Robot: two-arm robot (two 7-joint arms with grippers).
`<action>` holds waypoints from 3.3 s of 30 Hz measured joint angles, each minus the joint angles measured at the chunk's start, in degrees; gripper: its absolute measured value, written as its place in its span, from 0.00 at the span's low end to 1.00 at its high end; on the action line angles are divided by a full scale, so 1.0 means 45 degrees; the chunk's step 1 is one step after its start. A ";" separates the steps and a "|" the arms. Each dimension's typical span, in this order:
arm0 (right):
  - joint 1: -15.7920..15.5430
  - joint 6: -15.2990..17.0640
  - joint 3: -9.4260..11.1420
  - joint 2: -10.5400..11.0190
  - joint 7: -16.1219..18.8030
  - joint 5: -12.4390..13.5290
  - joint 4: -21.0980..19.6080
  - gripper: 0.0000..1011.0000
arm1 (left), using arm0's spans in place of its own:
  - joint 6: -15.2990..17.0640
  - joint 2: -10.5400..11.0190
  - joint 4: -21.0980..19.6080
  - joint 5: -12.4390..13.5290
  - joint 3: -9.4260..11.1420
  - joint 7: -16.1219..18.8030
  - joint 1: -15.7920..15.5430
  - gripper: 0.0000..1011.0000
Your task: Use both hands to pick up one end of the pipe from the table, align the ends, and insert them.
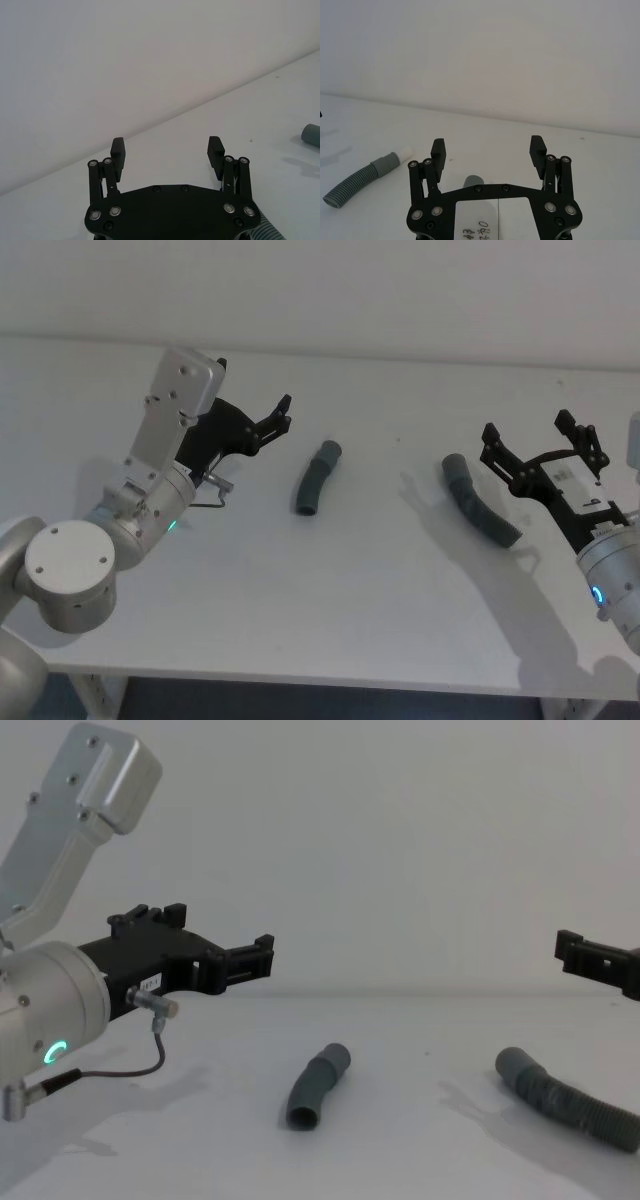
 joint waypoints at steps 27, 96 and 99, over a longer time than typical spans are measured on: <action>0.0000 0.0000 -0.0006 0.0001 0.0002 0.0002 0.0009 0.99 | 0.0002 0.0000 0.0010 -0.0010 0.0001 -0.0001 0.0001 0.99; 0.0000 0.0000 -0.0006 0.0000 0.0002 0.0002 0.0008 0.99 | 0.4615 0.0463 -0.1647 -0.1060 -0.0148 -0.1171 -0.0175 0.99; 0.0000 0.0001 -0.0006 0.0001 0.0003 0.0002 0.0008 0.99 | 0.5229 0.0410 -0.1656 -0.1278 -0.0113 -0.1460 -0.0377 0.99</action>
